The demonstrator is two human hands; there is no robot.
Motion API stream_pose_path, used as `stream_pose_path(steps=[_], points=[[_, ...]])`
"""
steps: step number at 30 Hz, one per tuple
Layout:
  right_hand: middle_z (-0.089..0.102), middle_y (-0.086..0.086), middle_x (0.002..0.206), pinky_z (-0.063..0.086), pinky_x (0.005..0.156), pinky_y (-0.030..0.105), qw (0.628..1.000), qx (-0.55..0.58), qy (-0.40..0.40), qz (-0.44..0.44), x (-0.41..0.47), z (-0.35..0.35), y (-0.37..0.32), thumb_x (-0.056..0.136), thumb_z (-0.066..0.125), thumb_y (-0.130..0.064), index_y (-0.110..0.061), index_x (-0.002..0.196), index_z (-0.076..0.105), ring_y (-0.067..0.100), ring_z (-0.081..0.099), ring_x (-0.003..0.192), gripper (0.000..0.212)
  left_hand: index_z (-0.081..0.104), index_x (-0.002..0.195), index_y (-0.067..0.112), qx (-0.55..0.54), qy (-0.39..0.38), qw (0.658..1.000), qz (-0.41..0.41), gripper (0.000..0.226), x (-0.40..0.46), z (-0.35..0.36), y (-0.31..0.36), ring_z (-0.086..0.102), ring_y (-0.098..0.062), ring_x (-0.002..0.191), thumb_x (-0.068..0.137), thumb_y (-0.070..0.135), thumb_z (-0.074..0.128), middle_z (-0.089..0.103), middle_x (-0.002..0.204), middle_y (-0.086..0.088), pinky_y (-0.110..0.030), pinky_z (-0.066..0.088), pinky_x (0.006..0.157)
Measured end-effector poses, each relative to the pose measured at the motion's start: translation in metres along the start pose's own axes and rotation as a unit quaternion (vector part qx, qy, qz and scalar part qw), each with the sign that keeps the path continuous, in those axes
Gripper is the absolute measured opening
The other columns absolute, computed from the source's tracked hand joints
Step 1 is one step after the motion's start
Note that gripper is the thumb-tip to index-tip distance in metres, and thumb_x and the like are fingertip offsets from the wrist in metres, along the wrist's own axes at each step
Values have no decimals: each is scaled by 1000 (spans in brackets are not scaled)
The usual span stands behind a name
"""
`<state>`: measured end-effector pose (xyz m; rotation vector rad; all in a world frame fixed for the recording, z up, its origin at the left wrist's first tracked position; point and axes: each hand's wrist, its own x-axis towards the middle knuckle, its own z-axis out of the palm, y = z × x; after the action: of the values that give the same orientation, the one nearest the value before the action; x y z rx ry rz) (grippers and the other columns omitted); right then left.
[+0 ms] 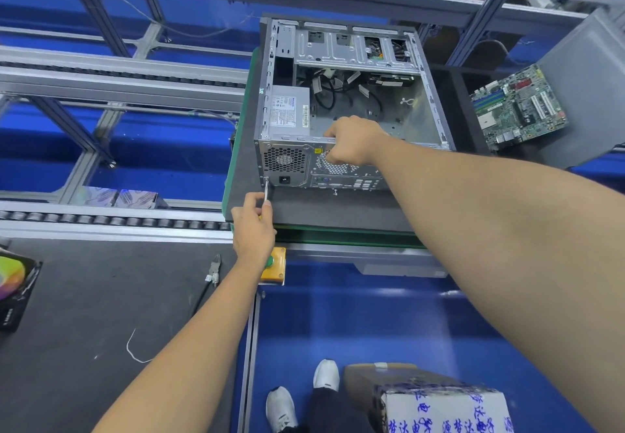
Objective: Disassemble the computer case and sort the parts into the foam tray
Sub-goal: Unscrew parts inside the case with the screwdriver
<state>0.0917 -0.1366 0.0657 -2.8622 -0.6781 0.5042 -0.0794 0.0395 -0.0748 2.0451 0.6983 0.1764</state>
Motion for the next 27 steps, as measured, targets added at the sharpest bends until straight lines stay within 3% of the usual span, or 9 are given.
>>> stream_pose_path(steps=[3,7,10,13,15,17,21,24,27], points=[[55,-11,72,40,71,30,1000,-20,11,3,0,0,-3,75,69,-32,-24,139,61,24,59,91,65,53,119,35,-50,-16,999,-10,14,3,-1,-4,68,-19,66,107,37,46,56,109,-8,-49,62,69],[59,-7,71,39,67,29,1000,-12,6,-3,0,-1,-5,69,66,-34,-30,116,71,27,59,88,48,58,122,27,-125,-37,991,-39,18,6,-4,-7,65,-8,60,106,33,51,62,104,-10,-36,59,49],[66,-2,84,42,71,31,999,-33,11,-10,3,0,-1,74,68,-32,-25,136,63,26,61,93,62,60,112,28,-191,-53,978,-73,9,8,-3,0,59,-6,51,106,30,54,65,93,-6,-28,51,43],[51,-8,61,34,58,26,1000,-17,16,-6,-1,1,0,73,67,-28,-34,75,60,27,53,76,10,60,103,25,-266,-70,953,-126,5,8,-1,7,53,-11,51,105,26,55,62,89,-7,-27,45,42],[41,-10,55,28,54,24,1000,-9,17,-20,-3,-1,-3,72,67,-27,-34,61,35,26,48,69,35,60,105,20,-319,-93,930,-155,7,9,-1,9,49,-11,51,105,26,57,59,85,-6,-26,40,41],[44,-11,56,30,55,24,1000,-9,17,-13,-4,0,-2,72,68,-28,-30,71,56,27,53,72,13,62,108,16,-394,-120,890,-195,10,10,-3,10,45,-10,49,105,24,58,57,80,-3,-23,36,39],[44,-13,62,34,61,26,999,-18,21,-19,-2,0,-3,74,67,-31,-36,96,69,27,54,82,23,65,119,13,-484,-166,822,-249,19,12,-8,10,40,-6,48,104,23,59,56,74,2,-19,34,35],[51,-10,68,39,70,29,999,-31,24,-14,-2,0,-3,75,67,-33,-30,124,69,25,56,85,49,61,116,10,-460,-174,840,-230,19,13,-10,9,42,-7,49,104,24,60,57,76,0,-19,34,36],[56,-10,66,40,67,31,999,-43,25,-14,0,2,-3,74,64,-35,-32,111,69,28,62,85,38,52,101,11,-391,-158,886,-195,23,11,-10,14,48,-9,51,98,25,70,57,77,-4,-21,37,39]])
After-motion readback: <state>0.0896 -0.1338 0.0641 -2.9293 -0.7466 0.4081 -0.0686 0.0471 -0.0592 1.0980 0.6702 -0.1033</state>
